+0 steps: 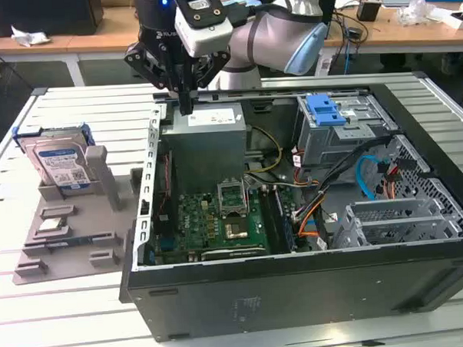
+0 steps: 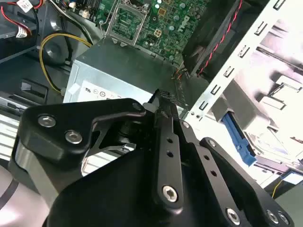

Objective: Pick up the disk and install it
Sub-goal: 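Reach for the disk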

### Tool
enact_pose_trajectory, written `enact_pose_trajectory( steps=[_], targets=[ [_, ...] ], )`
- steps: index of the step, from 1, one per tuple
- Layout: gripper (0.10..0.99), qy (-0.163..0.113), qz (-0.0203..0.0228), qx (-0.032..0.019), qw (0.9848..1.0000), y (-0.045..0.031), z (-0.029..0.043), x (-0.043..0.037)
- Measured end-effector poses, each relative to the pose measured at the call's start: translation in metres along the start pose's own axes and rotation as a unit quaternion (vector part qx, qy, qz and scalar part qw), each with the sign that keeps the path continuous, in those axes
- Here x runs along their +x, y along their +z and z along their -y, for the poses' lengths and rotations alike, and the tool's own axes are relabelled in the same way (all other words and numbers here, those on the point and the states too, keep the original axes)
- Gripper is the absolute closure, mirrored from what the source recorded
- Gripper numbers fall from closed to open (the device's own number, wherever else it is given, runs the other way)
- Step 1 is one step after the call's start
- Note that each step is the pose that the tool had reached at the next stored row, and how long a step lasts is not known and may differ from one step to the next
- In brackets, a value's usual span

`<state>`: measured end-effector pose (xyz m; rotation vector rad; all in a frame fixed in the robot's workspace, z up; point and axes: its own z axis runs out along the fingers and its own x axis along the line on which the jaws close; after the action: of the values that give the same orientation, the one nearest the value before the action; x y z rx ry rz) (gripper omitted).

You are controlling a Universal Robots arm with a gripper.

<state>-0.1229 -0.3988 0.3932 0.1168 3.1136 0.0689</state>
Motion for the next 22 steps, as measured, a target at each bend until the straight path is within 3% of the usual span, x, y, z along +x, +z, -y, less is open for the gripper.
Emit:
enact_pose_trajectory(
  steps=[3, 11, 16, 22],
  targets=[
    [0.98, 0.0, 0.0, 0.0, 1.0, -0.0003, 0.0008, 0.0109],
    [0.98, 0.0, 0.0, 0.0001, 1.0, -0.0006, 0.0017, 0.0228],
    [0.98, 0.0, 0.0, 0.0, 1.0, -0.0009, 0.003, 0.0394],
    [0.98, 0.0, 0.0, 0.0, 1.0, -0.0012, 0.0037, 0.0489]
  ],
)
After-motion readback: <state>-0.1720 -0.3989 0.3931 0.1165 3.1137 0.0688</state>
